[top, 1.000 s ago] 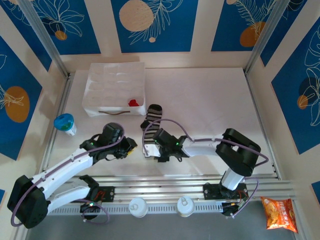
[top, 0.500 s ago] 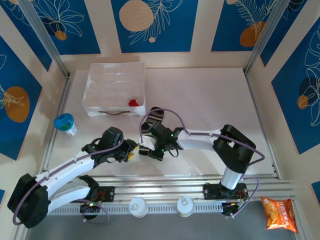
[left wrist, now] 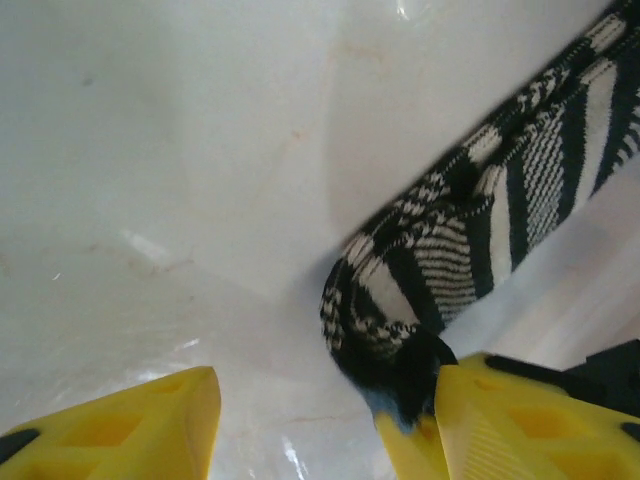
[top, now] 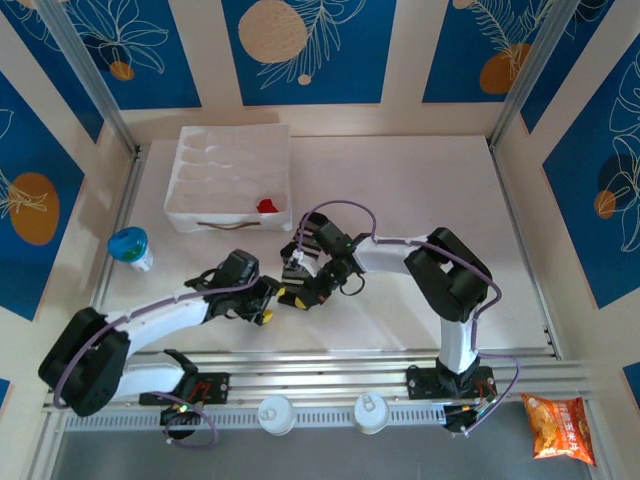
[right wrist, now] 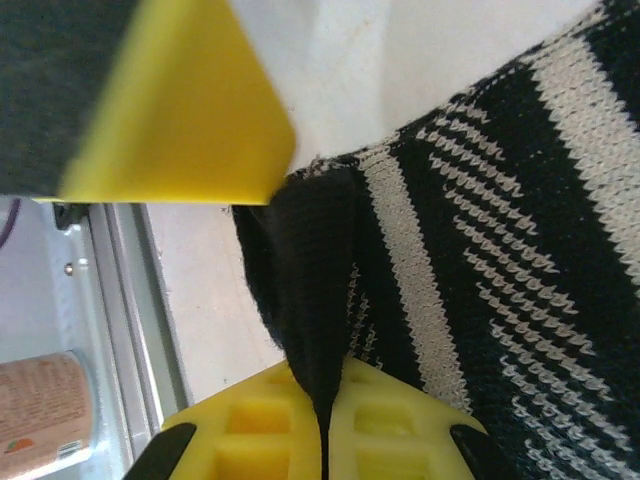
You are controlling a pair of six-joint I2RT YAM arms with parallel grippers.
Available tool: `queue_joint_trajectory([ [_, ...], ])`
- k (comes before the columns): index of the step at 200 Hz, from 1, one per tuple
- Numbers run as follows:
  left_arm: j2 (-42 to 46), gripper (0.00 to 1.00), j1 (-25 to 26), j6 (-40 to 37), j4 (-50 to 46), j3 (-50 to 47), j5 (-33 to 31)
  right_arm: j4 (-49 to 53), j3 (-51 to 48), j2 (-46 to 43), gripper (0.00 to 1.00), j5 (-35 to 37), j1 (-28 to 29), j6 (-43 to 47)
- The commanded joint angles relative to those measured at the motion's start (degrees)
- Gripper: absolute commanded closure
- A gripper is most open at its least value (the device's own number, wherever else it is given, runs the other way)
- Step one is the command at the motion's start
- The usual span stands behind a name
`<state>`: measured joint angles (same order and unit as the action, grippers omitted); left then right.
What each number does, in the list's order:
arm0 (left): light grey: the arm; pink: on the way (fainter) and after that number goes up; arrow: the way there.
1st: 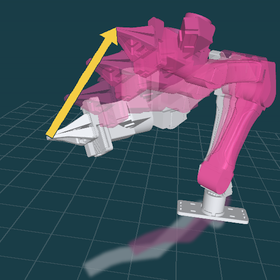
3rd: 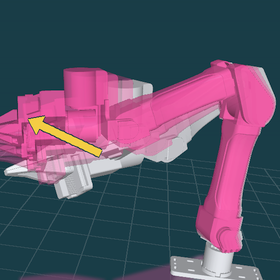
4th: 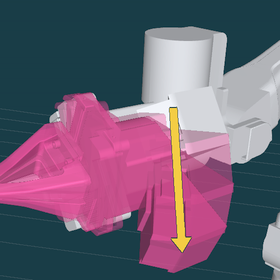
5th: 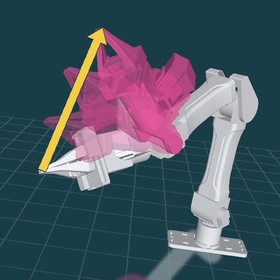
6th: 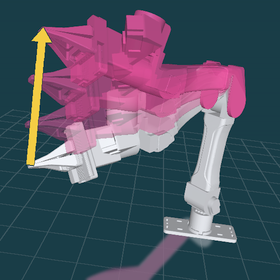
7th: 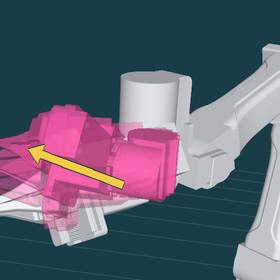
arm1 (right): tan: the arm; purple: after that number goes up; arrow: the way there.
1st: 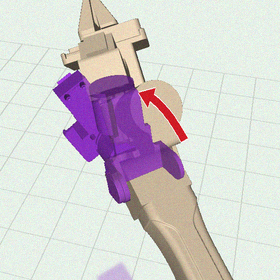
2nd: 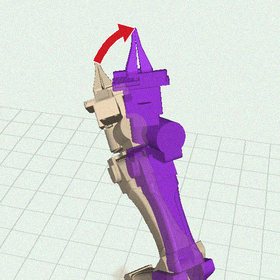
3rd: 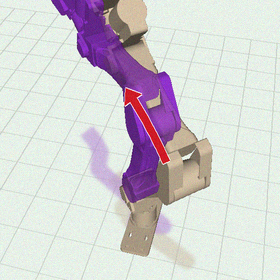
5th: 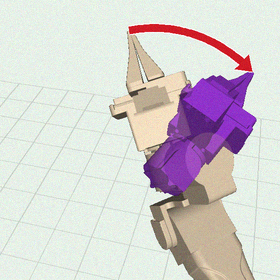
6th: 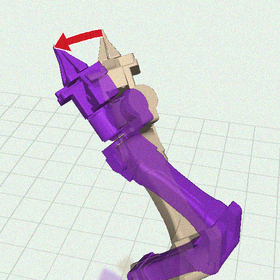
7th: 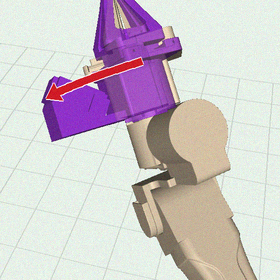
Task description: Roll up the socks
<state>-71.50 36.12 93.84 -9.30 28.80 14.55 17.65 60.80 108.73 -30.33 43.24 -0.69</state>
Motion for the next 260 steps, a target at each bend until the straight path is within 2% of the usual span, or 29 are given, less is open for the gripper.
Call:
queue_joint_trajectory([
  [1,-3.2,0.40,1.5,4.0,4.4,3.1,-0.2,2.8,2.0,1.9,1.00,-6.0,-0.7,-2.9],
  [42,-6.8,0.41,3.3,9.8,8.0,3.4,-1.8,3.5,3.0,3.1,1.00,-5.8,-0.6,-3.2],
  [84,-5.8,0.42,3.8,11.6,2.6,5.3,-3.1,2.9,2.9,2.8,1.00,-4.3,-0.3,-3.6],
  [152,-10.6,0.63,3.8,13.6,-7.6,8.4,-0.2,1.4,1.9,1.3,1.00,-1.7,1.4,-3.4],
  [167,-11.1,0.71,3.8,13.8,-9.5,9.2,-0.6,1.5,1.9,1.0,1.00,-0.3,1.9,-2.5],
  [176,-11.3,0.80,3.8,13.8,-10.7,9.6,-0.7,1.6,1.8,0.6,1.00,0.6,2.3,-1.9],
  [185,-11.4,0.89,3.8,13.9,-11.9,9.8,-0.8,1.4,1.4,0.0,0.94,1.4,2.7,-1.2],
  [196,-11.3,1.00,3.6,14.2,-13.7,9.8,-0.9,0.1,0.2,-1.4,0.79,1.9,3.1,-0.1],
  [212,-10.9,1.00,3.2,14.3,-16.7,9.5,-0.8,-5.4,-4.6,-6.5,0.54,6.1,4.4,1.9],
  [215,-10.8,1.00,3.1,14.3,-17.2,9.5,-0.7,-7.8,-6.6,-8.3,0.47,7.5,4.8,2.8],
  [222,-10.5,1.00,2.8,14.4,-18.3,9.2,-0.5,-12.3,-10.3,-11.8,0.40,10.0,5.6,4.4],
  [234,-10.2,1.00,2.0,14.8,-19.1,8.4,0.3,-19.1,-15.8,-16.8,0.33,13.3,6.9,7.5],
  [245,-10.0,1.00,1.1,15.0,-20.2,8.0,0.6,-22.9,-19.8,-20.7,0.23,17.2,8.1,10.9],
  [260,-9.9,1.00,0.1,14.6,-22.4,8.7,0.2,-21.7,-20.5,-22.8,0.22,22.8,10.1,15.0],
])
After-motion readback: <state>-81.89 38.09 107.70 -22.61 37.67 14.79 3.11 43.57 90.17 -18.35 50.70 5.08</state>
